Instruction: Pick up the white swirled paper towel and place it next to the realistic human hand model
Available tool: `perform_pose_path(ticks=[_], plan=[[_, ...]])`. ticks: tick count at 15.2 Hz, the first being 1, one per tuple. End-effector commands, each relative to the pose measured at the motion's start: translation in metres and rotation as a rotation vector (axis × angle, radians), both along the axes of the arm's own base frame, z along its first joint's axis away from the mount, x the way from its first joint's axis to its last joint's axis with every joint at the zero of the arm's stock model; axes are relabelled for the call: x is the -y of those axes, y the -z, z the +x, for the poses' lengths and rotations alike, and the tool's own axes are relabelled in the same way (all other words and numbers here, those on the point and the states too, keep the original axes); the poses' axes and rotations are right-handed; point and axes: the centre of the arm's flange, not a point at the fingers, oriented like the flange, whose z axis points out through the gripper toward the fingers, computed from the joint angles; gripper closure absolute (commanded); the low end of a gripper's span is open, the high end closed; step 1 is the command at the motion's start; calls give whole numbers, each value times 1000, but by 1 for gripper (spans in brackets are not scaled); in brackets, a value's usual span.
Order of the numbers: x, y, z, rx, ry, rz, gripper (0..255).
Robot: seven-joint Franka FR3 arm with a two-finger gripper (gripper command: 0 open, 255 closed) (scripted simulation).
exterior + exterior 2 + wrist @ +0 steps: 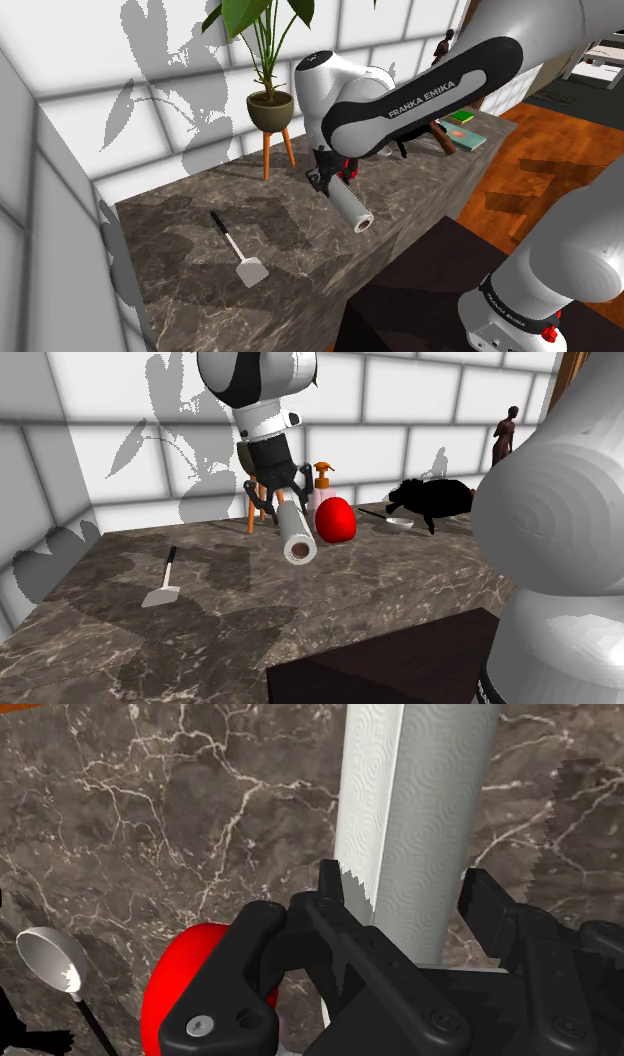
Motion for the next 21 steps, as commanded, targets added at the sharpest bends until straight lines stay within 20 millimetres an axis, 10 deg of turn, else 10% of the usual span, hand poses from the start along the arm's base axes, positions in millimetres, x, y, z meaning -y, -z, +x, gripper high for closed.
perform_pose_path(ticks=[1, 19, 21], plan=[[0, -10, -1, -1, 0, 0, 255], [0, -103, -1, -1, 0, 0, 255], [26, -103, -2, -1, 0, 0, 255]])
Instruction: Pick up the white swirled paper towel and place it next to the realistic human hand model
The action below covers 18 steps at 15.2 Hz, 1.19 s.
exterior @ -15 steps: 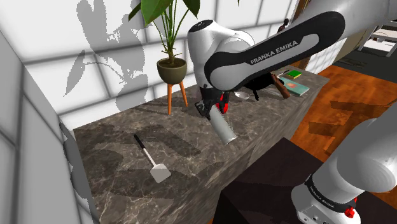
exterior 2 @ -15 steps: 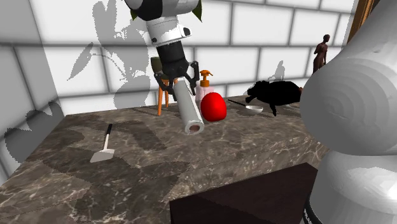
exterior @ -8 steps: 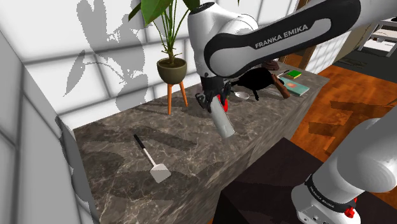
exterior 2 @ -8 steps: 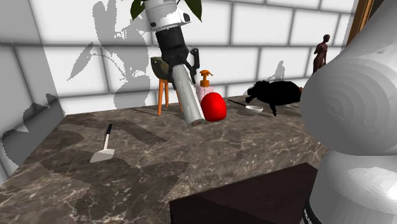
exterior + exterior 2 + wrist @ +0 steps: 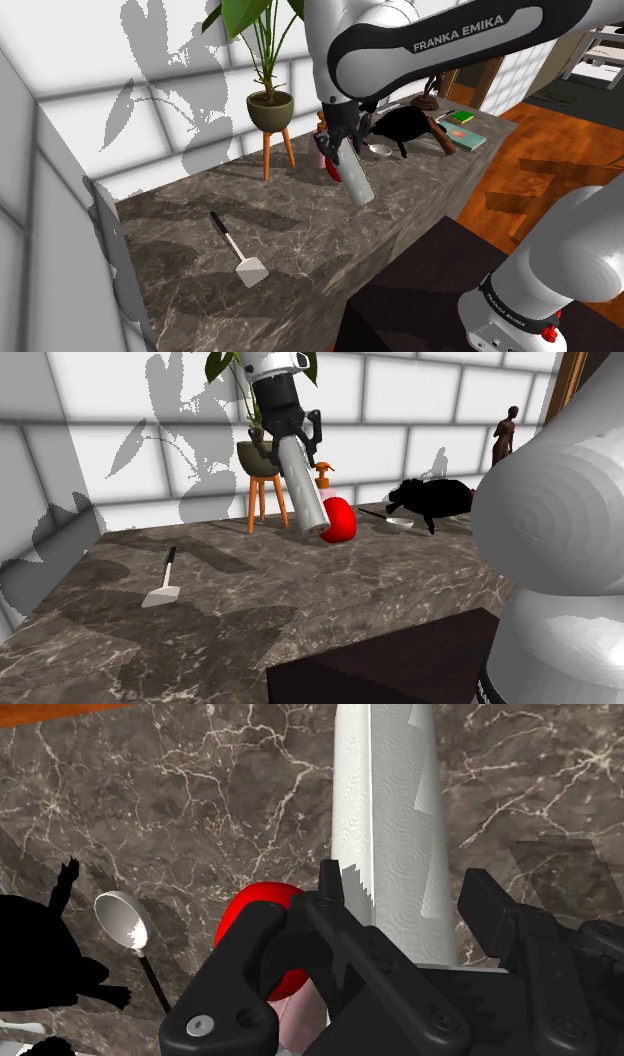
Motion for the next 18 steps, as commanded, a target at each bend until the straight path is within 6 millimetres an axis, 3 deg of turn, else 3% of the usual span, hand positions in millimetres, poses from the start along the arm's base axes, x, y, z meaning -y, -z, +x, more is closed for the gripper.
perform_pose_path(ticks=[1, 18], plan=[[22, -2, 0, -1, -1, 0, 255], [246, -3, -12, -1, -1, 0, 255]])
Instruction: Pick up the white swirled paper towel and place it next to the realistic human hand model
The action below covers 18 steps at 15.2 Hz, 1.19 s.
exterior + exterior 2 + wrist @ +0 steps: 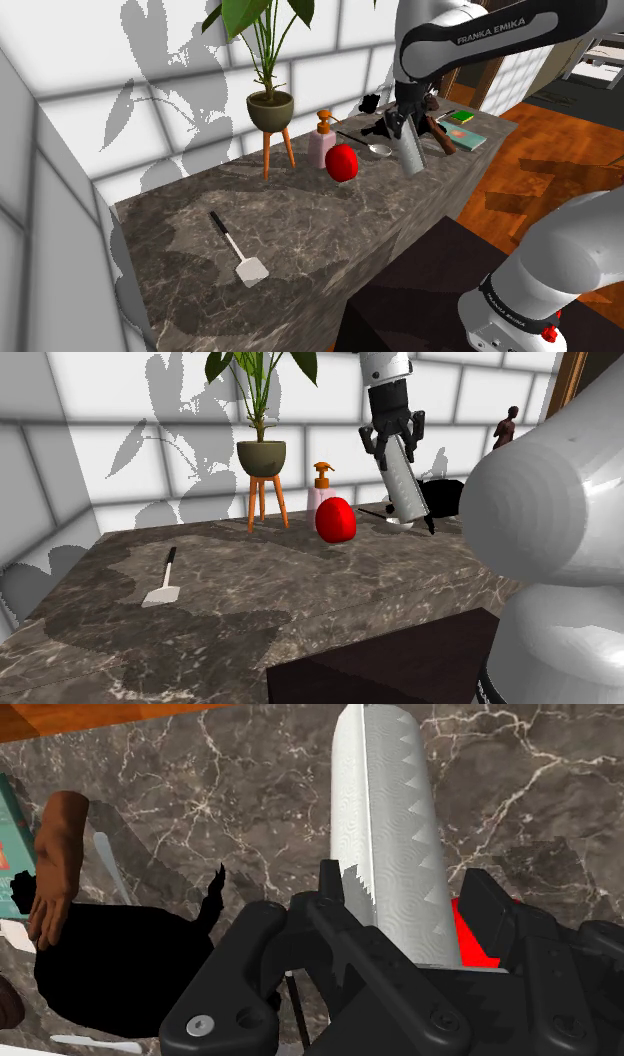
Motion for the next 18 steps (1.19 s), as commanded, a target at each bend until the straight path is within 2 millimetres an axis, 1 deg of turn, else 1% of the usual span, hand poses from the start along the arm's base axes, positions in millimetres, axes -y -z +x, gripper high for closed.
perform_pose_path(ticks=[1, 18], plan=[[27, -1, -1, 0, -1, 0, 255], [253, -1, -12, 0, -1, 0, 255]])
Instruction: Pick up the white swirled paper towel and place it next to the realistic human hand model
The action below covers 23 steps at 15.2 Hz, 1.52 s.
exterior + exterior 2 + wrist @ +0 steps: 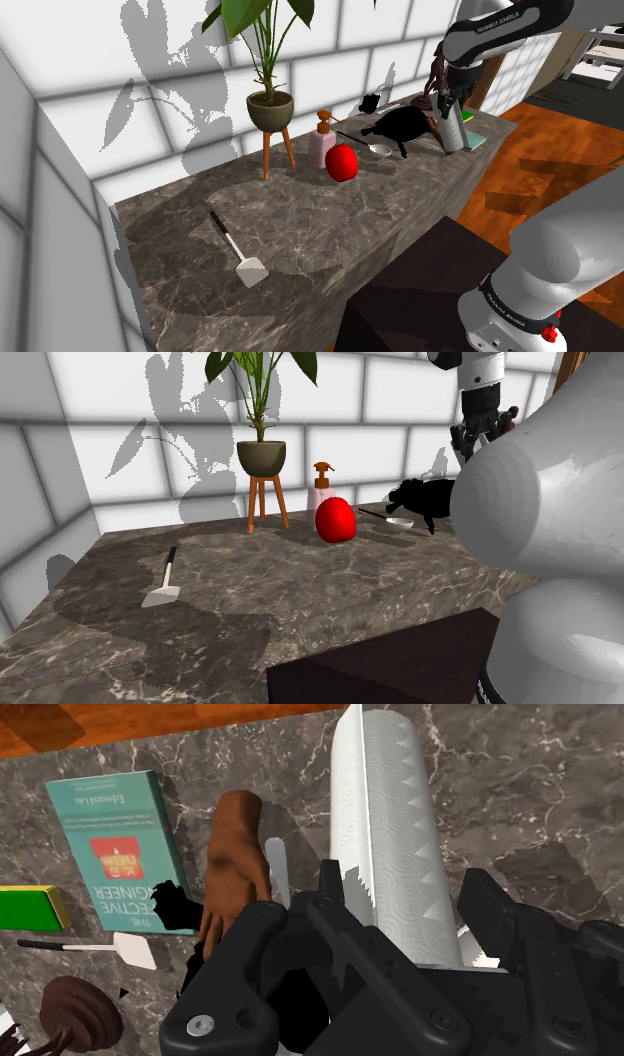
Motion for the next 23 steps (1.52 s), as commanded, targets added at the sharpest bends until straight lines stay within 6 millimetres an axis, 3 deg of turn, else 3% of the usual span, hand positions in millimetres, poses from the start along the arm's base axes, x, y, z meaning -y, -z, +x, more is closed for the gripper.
perform_pose_path(ticks=[1, 23], plan=[[13, 6, 1, 0, -2, -1, 255], [13, 122, 1, 0, -2, -1, 255]])
